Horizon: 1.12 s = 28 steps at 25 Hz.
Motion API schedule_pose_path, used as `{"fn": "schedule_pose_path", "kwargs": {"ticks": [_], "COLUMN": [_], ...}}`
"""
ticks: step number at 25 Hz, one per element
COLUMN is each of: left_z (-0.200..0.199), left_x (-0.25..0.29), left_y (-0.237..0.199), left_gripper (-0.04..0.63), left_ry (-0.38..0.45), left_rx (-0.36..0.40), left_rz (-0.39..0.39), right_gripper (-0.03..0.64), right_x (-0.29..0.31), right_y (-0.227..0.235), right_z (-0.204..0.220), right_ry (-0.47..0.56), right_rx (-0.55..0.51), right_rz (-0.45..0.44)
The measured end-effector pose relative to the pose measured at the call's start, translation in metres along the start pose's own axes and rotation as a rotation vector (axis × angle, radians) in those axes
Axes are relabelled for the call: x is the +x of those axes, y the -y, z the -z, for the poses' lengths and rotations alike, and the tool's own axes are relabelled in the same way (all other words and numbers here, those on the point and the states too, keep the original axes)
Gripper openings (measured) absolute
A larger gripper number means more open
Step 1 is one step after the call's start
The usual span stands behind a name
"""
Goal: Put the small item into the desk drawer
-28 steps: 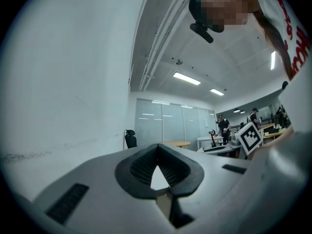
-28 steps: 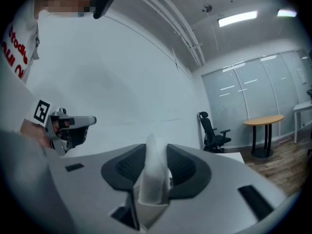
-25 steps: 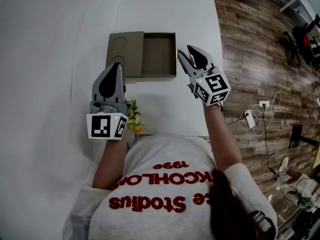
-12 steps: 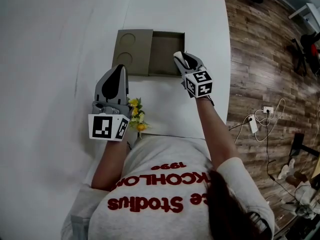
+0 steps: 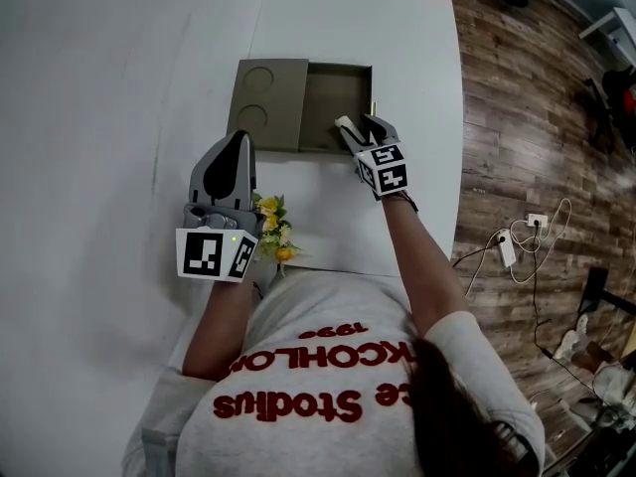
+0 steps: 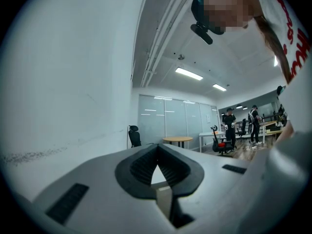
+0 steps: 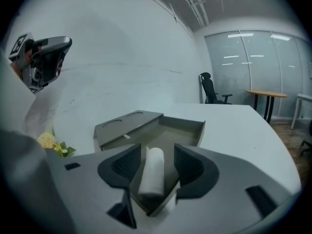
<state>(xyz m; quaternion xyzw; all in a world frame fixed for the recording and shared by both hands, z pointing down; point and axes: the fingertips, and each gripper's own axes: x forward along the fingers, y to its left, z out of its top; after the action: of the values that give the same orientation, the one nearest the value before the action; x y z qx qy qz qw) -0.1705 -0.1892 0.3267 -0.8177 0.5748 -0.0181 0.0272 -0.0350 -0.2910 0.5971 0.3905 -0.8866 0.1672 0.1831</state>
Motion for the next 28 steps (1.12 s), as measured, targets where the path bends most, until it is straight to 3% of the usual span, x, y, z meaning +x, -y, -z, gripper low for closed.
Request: {"fn": "schedule_pose_path", "kwargs": {"ticks": [6,17,28], "left_z": [-0.004,-0.009,-0.006], "left_x": [0.003,0.006,0.006], "left_y": [0.001,0.0,0.001], "left_gripper": [0.008,0.008,0.008], "left_ry": [0.019,0.043,0.05], "left_rx": [-0.028,-0.05,-0.061], "left_rz": [-0.009,-0.009,0.011], "right_gripper": [0.192,0.034,0.015], "right_x": [-0.008,-0.032,-0.093], "right_y": [0.003,0.002,-0.024], "right_z": [-0.009,-0.054,-0.135], "right_ry": [0.033,0.173,0.398], "right_rx": [0.011,0.017,-0.045], "right_rz": [0.01,0.034,0.005]}}
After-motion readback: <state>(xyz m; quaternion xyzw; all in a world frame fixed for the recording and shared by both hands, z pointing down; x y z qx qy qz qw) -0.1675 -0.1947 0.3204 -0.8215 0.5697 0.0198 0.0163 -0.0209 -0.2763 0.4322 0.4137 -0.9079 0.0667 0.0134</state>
